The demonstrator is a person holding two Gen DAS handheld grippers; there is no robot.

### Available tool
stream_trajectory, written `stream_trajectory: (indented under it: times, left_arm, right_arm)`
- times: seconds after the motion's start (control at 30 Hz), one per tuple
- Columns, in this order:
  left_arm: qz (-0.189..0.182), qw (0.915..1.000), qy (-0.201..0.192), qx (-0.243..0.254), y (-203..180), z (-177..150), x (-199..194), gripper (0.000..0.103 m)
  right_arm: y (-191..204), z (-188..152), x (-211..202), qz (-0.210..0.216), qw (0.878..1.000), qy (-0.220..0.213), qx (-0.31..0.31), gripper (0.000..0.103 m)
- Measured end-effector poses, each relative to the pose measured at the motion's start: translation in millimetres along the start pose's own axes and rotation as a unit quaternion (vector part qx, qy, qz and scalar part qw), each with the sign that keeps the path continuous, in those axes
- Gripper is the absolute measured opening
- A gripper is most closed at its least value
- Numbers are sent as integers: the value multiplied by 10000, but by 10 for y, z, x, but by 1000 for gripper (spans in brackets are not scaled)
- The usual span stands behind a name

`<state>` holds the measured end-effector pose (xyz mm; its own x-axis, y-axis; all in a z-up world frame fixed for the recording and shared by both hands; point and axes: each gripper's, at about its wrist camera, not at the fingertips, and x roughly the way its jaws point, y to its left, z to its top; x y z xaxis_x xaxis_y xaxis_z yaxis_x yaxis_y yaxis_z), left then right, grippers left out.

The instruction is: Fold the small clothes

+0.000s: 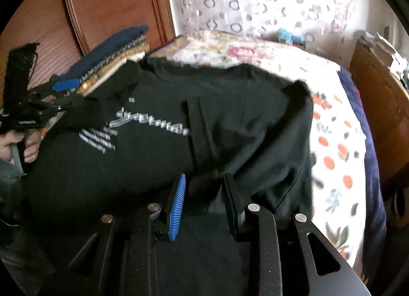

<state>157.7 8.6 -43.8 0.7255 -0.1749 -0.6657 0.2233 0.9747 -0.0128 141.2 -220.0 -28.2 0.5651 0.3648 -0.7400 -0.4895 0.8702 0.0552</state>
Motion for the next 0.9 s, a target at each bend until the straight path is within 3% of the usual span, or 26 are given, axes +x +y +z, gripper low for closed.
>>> stream_trajectory:
  times: [0.17, 0.23, 0.5, 0.63, 0.7, 0.77, 0.9]
  left_arm:
    - [185, 9998, -55, -28, 158, 185, 10, 96]
    - [257, 9996, -79, -53, 209, 251, 18, 96]
    - [433, 9989, -89, -156, 345, 376, 49, 96]
    - [492, 9987, -41, -129, 403, 396, 77, 96]
    - [523, 9986, -11, -108, 416, 401, 92, 96]
    - [542, 9985, 17, -91, 414, 410, 102, 96]
    - [585, 9983, 49, -49, 421, 444, 130, 96]
  right_arm:
    - [-196, 237, -24, -217, 9992, -331, 2, 31]
    - [-227, 338, 88, -110, 9993, -359, -48, 30]
    - [-25, 668, 948, 327, 9973, 133, -639, 30]
    - [38, 795, 1250, 255, 9952, 299, -893, 30]
    - [66, 857, 1309, 258, 9940, 301, -1021, 11]
    - [75, 905, 1352, 396, 9927, 254, -1107, 1]
    - [-37, 1011, 1258, 607, 9953, -227, -721, 1]
